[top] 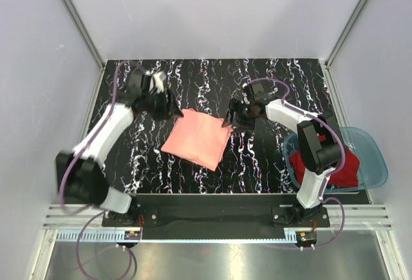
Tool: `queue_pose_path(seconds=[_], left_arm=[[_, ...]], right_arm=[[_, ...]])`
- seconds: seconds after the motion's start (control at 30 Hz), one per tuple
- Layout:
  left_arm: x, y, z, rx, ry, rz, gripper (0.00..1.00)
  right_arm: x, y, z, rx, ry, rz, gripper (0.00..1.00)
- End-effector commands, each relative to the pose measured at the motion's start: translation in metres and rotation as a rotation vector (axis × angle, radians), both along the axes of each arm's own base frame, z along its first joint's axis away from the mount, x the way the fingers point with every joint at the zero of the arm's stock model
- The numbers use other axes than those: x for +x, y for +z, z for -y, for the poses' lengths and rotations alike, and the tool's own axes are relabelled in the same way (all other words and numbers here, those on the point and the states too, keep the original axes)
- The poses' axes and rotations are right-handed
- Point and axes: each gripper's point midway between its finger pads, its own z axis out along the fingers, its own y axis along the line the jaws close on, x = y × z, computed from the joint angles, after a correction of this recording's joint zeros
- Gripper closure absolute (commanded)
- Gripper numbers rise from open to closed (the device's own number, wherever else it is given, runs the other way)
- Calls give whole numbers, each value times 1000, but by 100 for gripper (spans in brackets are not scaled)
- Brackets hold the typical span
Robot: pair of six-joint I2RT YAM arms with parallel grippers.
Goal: Fold and stack the t-shirts
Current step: Fold the tshirt
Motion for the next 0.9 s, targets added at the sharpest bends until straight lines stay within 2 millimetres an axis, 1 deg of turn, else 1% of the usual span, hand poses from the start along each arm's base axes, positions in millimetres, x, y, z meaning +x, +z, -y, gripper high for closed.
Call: queue_pose_path(seconds=[0.0,0.03,0.07,0.1,0.13,0.17,0.2,0.33,0.37,0.4,0.43,0.47,0.5,0.53,0.57,0.6,0.63,0.67,0.7,0.73,0.77,0.83,0.87], left_arm=[[51,-20,9,28,-201,37,40],[68,-11,11,50,-221,63,39],[79,-39,11,86,-276,29,37],[86,-45,9,111,-285,19,31],[97,-44,10,122,-298,28,30],[102,-59,6,159,-311,15,30],[106,-67,4,169,-308,6,28],[113,-83,-5,212,-279,-11,27],[114,-85,-8,227,-266,-9,27],[114,-86,-10,239,-254,-9,28],[115,-85,-12,249,-238,-4,33],[116,-85,-15,260,-206,-5,35],[117,-76,-14,249,-192,31,36],[116,-71,-12,228,-172,40,38],[114,-65,-8,200,-166,53,40],[109,-67,-6,175,-160,45,43],[111,-58,0,133,-147,71,44],[108,-58,7,92,-158,66,46],[107,-62,9,76,-158,53,47],[107,-71,10,71,-152,20,48],[105,-76,12,60,-158,3,51],[107,-82,14,52,-151,-14,51],[108,-82,13,52,-148,-15,51]], right_arm=[[-15,17,-27,191,42,-17,20],[-17,16,-27,196,35,-21,20],[-20,13,-26,192,32,-31,19],[-21,10,-24,183,29,-40,19],[-22,9,-25,185,34,-49,19],[-22,9,-26,189,43,-51,19],[-24,8,-26,189,49,-64,19],[-26,4,-24,180,32,-75,19],[-27,0,-23,182,15,-90,22],[-23,-1,-22,183,0,-82,27],[-23,-3,-21,183,-14,-87,35],[-22,-3,-21,191,-36,-95,44],[-19,-1,-22,196,-38,-84,46],[-18,0,-22,197,-37,-82,49],[-15,5,-23,196,-26,-71,56],[-14,7,-24,199,-20,-64,68],[-12,10,-26,210,-11,-57,74],[-9,15,-29,226,0,-44,79],[-8,19,-38,276,32,-42,83],[-8,20,-44,308,51,-49,84],[-1,18,-49,324,55,-57,85],[6,16,-52,336,53,-64,90],[11,8,-50,335,39,-72,92]])
